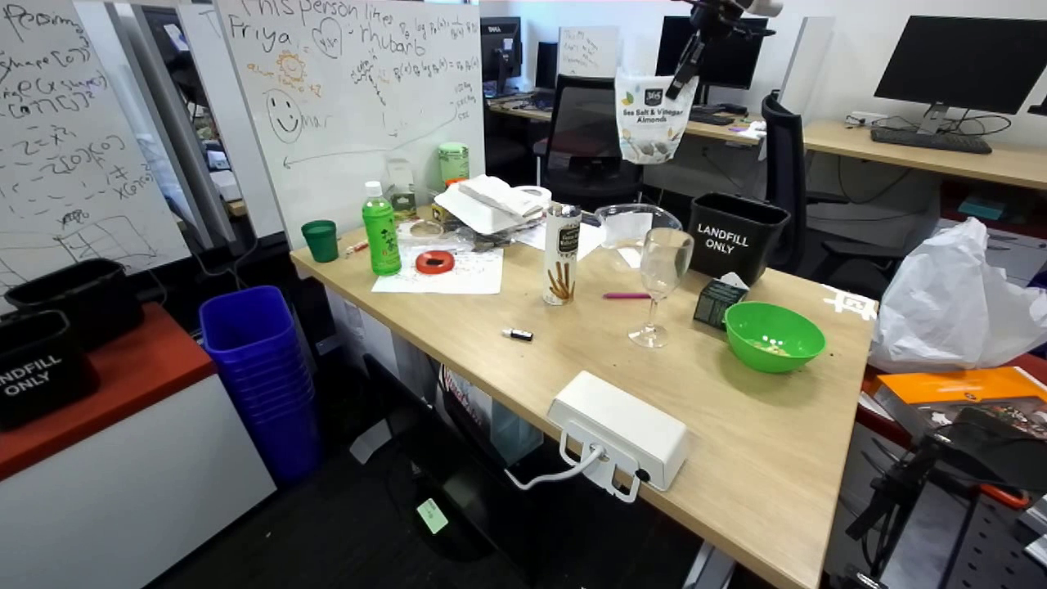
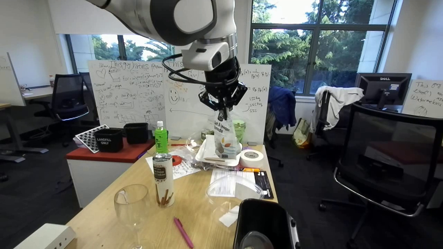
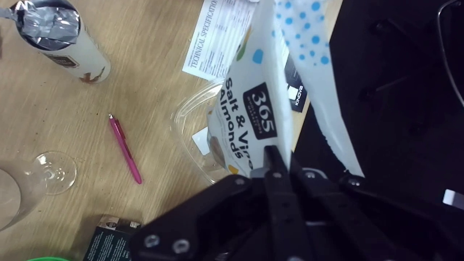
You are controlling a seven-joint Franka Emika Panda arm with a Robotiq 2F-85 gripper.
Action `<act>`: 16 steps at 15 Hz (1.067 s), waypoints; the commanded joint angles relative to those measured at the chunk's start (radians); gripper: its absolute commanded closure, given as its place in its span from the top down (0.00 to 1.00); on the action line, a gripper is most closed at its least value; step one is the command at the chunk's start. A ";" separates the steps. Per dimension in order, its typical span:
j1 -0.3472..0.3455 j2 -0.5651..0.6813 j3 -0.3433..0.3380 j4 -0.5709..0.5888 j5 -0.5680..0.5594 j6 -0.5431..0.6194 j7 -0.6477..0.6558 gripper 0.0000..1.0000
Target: Place the white package in the clear container
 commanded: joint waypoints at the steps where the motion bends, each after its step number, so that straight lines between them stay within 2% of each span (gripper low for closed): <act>1: -0.012 0.079 0.004 0.098 -0.030 -0.045 0.084 0.01; 9: -0.008 0.240 0.001 0.224 -0.114 -0.111 0.219 0.01; 16: -0.009 0.370 0.005 0.386 -0.155 -0.161 0.259 0.01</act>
